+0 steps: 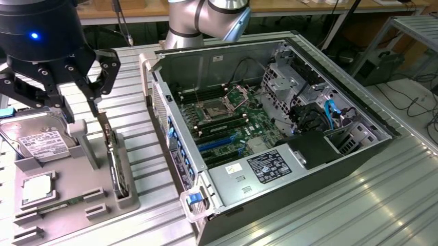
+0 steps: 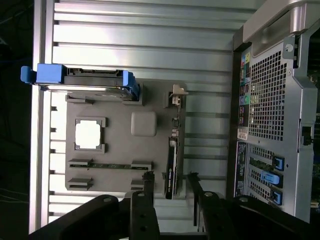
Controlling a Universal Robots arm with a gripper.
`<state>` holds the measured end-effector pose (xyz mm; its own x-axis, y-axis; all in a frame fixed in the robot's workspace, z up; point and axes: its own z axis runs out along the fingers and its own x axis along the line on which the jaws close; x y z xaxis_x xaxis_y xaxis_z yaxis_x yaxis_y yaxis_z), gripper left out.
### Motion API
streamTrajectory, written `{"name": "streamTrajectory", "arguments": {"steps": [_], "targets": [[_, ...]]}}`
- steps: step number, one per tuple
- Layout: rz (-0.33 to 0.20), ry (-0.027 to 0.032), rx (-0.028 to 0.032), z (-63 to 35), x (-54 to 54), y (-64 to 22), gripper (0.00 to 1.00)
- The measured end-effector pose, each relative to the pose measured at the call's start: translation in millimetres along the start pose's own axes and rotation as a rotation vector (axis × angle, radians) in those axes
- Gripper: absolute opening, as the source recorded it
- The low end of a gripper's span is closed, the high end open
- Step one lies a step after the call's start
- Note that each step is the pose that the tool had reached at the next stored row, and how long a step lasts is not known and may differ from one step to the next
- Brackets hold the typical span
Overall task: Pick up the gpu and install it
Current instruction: 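Pick up the gpu and move the gpu toward the slot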
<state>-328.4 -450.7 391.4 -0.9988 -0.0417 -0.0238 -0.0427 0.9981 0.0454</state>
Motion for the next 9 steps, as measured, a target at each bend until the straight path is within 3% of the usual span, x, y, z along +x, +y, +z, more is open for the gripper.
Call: {"name": "streamTrajectory", "arguments": {"steps": [4, 9], "targets": [[0.0, 0.0, 0.0, 0.0, 0.0, 0.0, 0.6], [0.007, -0.0004, -0.0008, 2.8, -4.0, -0.3, 0.66]]}}
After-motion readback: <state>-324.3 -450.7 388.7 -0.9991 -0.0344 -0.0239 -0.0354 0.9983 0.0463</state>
